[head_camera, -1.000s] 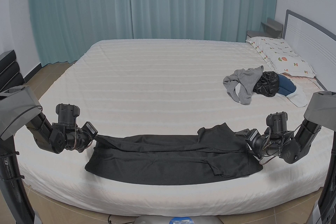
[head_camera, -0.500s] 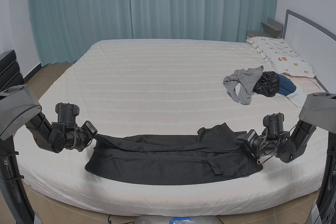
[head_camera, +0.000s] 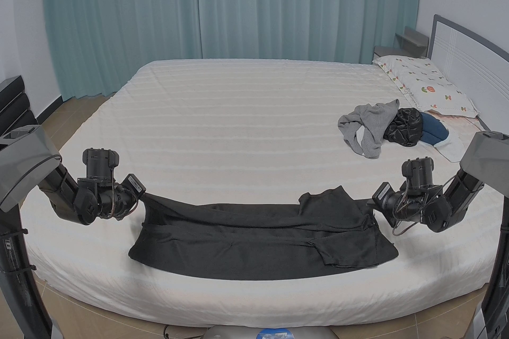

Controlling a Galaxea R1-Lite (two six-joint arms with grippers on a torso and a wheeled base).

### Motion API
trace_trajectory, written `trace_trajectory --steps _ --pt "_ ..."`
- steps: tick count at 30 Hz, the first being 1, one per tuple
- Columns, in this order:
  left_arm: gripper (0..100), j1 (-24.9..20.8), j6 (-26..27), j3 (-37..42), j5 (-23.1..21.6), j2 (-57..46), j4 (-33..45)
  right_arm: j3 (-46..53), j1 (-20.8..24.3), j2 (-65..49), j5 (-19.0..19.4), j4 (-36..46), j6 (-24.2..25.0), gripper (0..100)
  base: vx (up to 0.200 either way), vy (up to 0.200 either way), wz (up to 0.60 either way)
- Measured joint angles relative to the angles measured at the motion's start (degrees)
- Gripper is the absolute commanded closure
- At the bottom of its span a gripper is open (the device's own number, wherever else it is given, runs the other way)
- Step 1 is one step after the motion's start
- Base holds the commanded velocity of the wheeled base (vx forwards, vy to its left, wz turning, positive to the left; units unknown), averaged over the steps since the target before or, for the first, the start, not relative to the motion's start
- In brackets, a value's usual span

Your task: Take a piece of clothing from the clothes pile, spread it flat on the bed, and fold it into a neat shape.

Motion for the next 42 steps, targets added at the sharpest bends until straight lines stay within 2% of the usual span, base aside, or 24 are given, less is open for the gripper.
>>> trace_trajectory --steps 9,15,16,24,35,42 --pt "100 0.1 -0.1 -8.8 2.0 1.5 0.1 -8.4 -2.2 -0.7 0.0 0.3 1.0 100 0.0 0.0 0.0" --pt "100 -0.2 -0.2 -9.0 2.5 2.3 0.4 -6.5 -2.3 -0.7 0.6 0.9 0.9 100 0.0 0.0 0.0" --pt "100 -0.2 -0.1 -8.7 2.5 2.3 0.4 -5.7 -2.2 -0.7 1.0 0.9 0.6 0 0.0 0.0 0.0" --pt "100 -0.9 -0.1 -6.4 2.6 2.3 0.4 0.9 0.1 -1.4 4.7 1.0 -1.5 0 0.0 0.0 0.0" --pt "100 -2.7 -0.1 -4.7 2.6 2.0 0.5 1.1 2.1 -0.2 5.1 0.9 -7.1 0 0.0 0.0 0.0" --pt "100 -3.0 0.0 -4.3 2.6 1.7 0.5 -0.1 2.4 2.0 6.0 0.7 -14.2 0 0.0 0.0 0.0"
